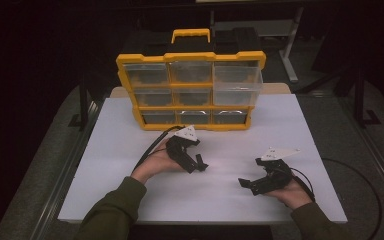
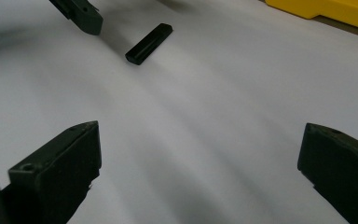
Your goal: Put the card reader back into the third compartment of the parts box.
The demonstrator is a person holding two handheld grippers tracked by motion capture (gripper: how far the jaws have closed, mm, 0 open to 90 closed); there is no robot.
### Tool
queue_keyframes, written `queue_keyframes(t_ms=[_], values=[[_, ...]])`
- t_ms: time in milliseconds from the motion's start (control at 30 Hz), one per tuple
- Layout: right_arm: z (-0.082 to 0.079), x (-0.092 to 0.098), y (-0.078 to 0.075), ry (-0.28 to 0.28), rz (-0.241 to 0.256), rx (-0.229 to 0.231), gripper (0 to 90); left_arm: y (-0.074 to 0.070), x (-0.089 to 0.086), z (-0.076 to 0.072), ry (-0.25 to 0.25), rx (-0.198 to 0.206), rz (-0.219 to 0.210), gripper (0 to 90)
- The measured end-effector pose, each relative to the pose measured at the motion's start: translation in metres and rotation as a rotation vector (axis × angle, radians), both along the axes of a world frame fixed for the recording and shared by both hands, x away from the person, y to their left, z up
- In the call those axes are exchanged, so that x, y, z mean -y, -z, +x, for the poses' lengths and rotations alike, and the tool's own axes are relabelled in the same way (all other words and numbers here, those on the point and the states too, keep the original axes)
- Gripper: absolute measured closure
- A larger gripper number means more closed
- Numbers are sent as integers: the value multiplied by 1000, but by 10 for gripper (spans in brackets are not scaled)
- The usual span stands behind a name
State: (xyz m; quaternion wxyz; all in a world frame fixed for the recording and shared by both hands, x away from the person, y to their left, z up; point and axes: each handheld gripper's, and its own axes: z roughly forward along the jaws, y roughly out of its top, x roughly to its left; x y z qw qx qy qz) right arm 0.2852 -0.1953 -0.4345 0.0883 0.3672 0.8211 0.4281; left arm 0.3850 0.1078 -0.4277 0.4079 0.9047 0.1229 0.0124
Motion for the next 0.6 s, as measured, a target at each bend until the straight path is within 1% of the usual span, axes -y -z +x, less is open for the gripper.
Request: queue_keyframes(t_ms=[267, 533, 600], values=[[0, 0, 0, 0, 0, 0, 0, 4, 2, 1, 4, 2, 24, 0], [0, 0, 0, -1, -1, 0, 0, 11, 6, 1, 17, -3, 64, 0], [0, 0, 0, 0, 0, -1, 0, 12, 6, 1, 16, -2, 68, 0]])
